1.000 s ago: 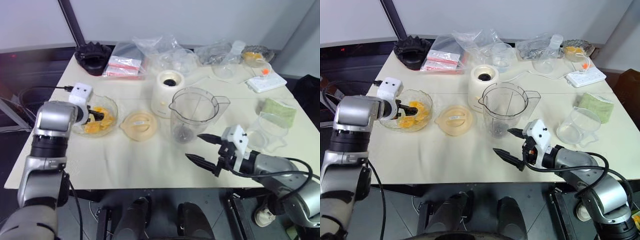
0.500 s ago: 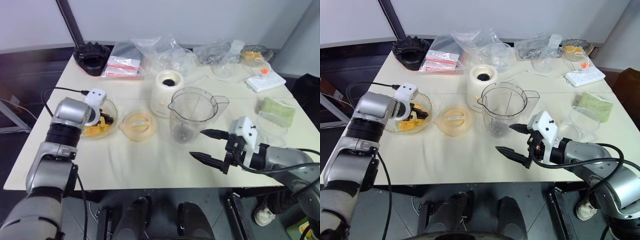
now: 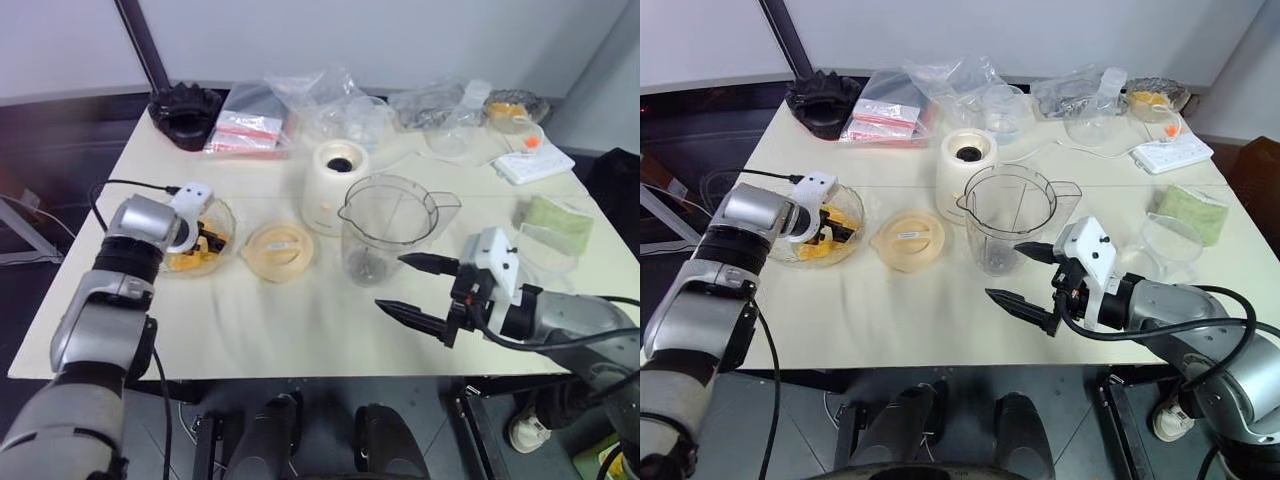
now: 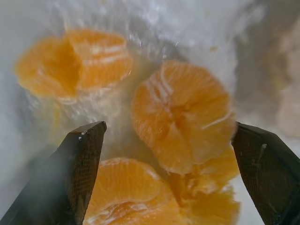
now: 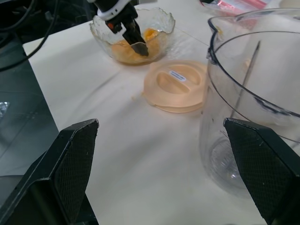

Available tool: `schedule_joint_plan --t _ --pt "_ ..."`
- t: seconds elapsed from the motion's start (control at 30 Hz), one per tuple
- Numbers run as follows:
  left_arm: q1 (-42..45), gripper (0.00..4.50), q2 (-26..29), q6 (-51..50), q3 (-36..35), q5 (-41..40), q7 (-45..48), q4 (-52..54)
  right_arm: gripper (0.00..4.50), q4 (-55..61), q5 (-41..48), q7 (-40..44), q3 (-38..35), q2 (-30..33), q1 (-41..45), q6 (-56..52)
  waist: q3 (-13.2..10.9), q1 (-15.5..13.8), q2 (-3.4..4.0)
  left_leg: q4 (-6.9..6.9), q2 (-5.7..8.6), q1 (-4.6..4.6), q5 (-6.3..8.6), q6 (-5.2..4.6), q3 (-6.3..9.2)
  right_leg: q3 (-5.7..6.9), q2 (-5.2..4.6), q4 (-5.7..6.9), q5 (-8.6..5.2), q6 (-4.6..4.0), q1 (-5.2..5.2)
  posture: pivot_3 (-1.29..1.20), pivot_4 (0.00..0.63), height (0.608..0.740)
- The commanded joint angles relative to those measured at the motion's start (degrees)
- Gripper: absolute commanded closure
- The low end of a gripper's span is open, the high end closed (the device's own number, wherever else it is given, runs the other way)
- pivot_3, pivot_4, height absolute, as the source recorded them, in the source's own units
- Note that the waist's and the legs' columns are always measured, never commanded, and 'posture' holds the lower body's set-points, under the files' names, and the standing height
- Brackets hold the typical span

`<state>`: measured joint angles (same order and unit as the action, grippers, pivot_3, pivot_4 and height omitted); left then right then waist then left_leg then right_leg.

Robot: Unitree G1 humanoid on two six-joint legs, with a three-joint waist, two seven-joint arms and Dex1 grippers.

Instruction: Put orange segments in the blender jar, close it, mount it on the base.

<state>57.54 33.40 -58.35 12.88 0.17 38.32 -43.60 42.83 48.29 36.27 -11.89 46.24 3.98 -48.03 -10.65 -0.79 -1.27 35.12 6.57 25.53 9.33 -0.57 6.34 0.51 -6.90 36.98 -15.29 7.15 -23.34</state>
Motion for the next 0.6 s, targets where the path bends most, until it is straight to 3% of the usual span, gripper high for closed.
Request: schedule_joint_plan --t 0.03,0.47,0.57,0.6 --pt "2.6 0.17 0.2 2.1 0.6 1.5 0.7 -1.5 0.0 2.3 1.5 0.2 -2.0 1.2 -0.2 0.4 0.0 0.0 0.0 0.0 0.01 0.01 0.0 0.0 0.0 0.0 0.0 0.0 0.0 0.0 0.0 0.0 0.15 0.74" --pt "1.7 0.17 -1.9 9.3 0.1 2.9 1.7 -10.1 0.0 2.3 1.6 -1.6 0.0 0.8 1.6 0.3 0.0 -0.1 0.02 0.0 0.0 -0.04 0.0 0.0 0.0 0.0 -0.01 0.01 0.0 0.0 0.04 0.0 0.15 0.74" --pt "2.1 0.92 -2.9 11.4 -0.1 3.5 1.2 -12.0 0.0 2.1 1.4 -1.7 0.4 0.7 1.8 0.5 0.0 -0.1 0.01 0.03 0.01 -0.06 0.0 0.0 0.0 0.0 -0.02 0.0 0.0 0.0 0.08 0.0 0.15 0.74" --pt "2.2 1.45 -3.3 11.7 -0.3 3.7 1.1 -12.4 0.0 2.1 1.3 -1.7 0.5 0.7 1.9 0.6 0.0 -0.1 0.01 0.03 0.02 -0.06 0.0 0.0 -0.01 0.0 -0.03 0.0 0.0 0.0 0.09 0.0 0.15 0.74"
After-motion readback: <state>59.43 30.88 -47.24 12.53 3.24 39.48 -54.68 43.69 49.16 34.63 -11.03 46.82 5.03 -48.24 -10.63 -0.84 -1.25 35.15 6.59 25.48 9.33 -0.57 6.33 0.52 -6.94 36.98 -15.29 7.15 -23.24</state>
